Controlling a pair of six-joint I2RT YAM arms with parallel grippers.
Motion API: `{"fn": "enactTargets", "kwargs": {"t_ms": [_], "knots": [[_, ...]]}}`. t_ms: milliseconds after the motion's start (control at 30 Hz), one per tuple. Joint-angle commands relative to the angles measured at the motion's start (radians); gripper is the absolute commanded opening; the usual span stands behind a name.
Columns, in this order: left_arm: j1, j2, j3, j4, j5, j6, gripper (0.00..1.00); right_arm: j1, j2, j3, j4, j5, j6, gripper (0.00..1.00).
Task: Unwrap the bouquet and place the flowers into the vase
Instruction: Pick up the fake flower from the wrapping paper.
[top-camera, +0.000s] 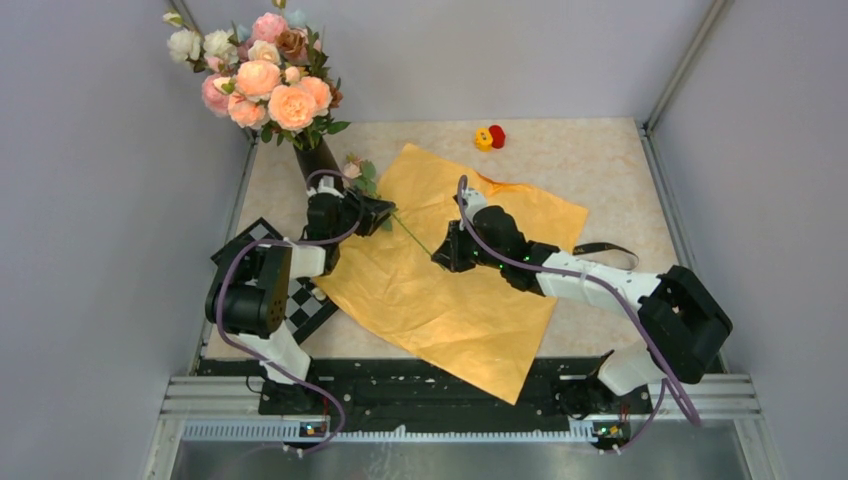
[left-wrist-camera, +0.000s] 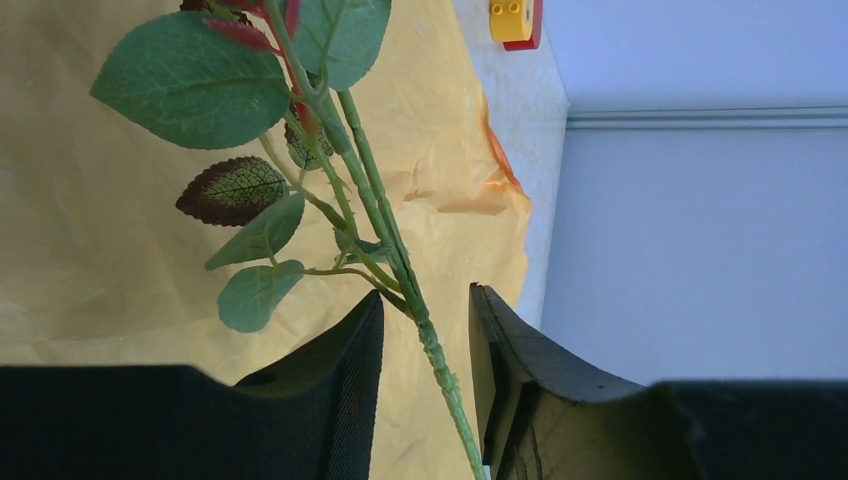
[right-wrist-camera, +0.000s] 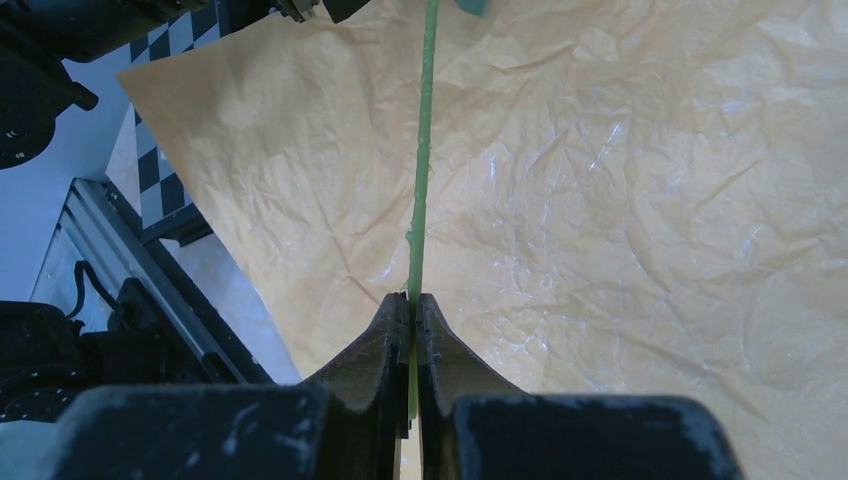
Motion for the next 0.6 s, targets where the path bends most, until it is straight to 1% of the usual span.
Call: {"fn": "enactTargets", "kwargs": {"t_ms": [0, 100, 167, 367, 567], "knots": [[-0.006, 0.015, 0.041, 0.006, -0.01, 0.03, 0.41, -0.006, -0.043, 0.002, 0.028, -0.002, -0.017, 0.0], [-0.009, 0.041, 0.066, 0.005, 0.003, 0.027, 0.41, -0.006, -0.045, 0.002, 0.025, -0.003, -0.02, 0.0], [-0.014, 0.05, 0.075, 0.006, 0.004, 0.027, 0.37, -0.006, -0.046, 0.002, 0.022, -0.001, -0.022, 0.0], [-0.024, 0.048, 0.088, 0.0, 0.001, 0.028, 0.22, -0.006, -0.059, -0.006, 0.02, 0.009, -0.023, 0.0], [-0.034, 0.036, 0.095, -0.002, 0.001, 0.024, 0.09, -0.006, -0.062, -0.007, 0.008, 0.023, -0.036, 0.0]]}}
